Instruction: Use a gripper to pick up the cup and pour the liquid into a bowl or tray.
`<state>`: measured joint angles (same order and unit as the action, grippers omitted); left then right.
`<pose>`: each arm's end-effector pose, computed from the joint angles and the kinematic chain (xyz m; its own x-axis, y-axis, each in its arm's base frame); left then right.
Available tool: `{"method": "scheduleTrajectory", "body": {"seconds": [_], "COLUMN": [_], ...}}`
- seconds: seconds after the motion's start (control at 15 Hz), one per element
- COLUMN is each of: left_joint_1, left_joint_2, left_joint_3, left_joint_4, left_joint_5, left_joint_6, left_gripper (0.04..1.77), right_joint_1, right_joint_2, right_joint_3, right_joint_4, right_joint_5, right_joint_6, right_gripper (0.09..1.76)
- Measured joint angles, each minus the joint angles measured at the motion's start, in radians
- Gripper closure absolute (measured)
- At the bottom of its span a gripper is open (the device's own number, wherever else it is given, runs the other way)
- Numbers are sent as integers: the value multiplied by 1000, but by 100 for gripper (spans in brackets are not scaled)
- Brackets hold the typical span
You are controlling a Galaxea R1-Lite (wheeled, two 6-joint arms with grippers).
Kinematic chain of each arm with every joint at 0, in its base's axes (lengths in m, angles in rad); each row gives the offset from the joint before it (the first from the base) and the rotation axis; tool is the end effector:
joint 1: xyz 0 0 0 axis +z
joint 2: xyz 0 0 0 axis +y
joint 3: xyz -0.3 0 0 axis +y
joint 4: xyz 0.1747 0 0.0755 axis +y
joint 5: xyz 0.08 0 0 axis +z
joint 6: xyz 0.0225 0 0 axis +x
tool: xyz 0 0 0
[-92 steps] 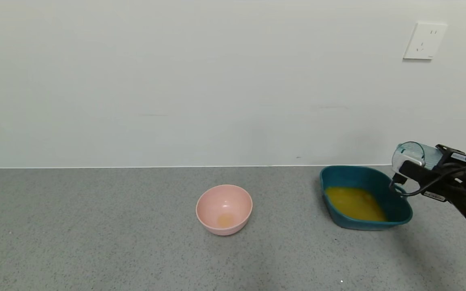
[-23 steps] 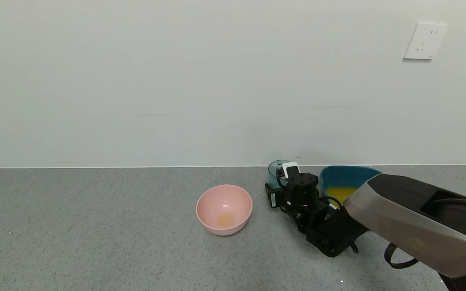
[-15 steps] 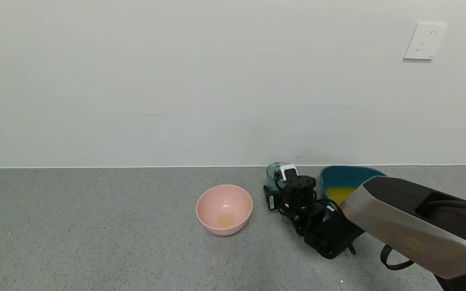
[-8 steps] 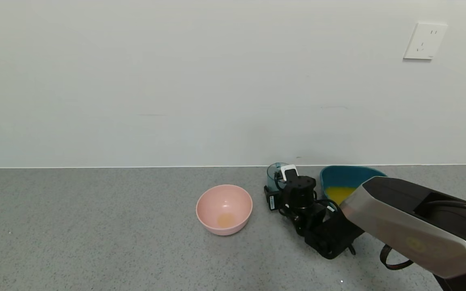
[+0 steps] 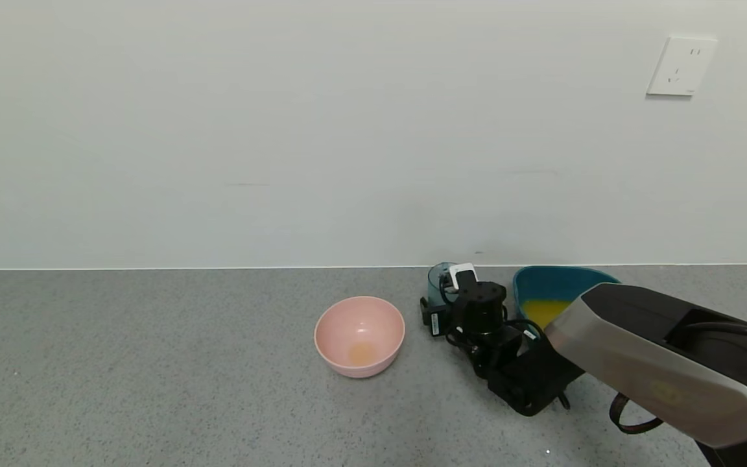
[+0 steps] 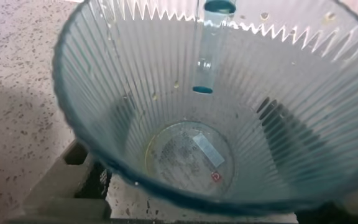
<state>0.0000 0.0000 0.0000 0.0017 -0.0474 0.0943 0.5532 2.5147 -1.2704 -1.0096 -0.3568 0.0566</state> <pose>-0.0228 -0.0011 0.0753 0.9989 -0.0474 -0.0017 0.0473 0.9944 0.0941 0.4030 0.2396 0.0112 0.9589 0.1816 -0.2179 -0.1918 0.9811 -0.0261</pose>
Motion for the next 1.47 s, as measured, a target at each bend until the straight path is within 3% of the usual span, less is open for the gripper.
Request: {"method": "scheduleTrajectory", "body": {"seconds": [0.47, 0.87, 1.47], "left_joint_1": [0, 0, 0], "left_joint_2": [0, 0, 0], "left_joint_3": [0, 0, 0], "left_joint_4": [0, 0, 0], "left_joint_5": [0, 0, 0], "left_joint_6": [0, 0, 0], "left_gripper": [9, 9, 9], "right_joint_1": [5, 26, 78], "right_joint_2": [-23, -105, -483], "right_joint_3": [26, 115, 401], "right_joint_4": [12, 132, 379], "right_joint_5": [-16, -15, 31], "right_joint_6": [0, 44, 46], "right_gripper": [19, 17, 15]}}
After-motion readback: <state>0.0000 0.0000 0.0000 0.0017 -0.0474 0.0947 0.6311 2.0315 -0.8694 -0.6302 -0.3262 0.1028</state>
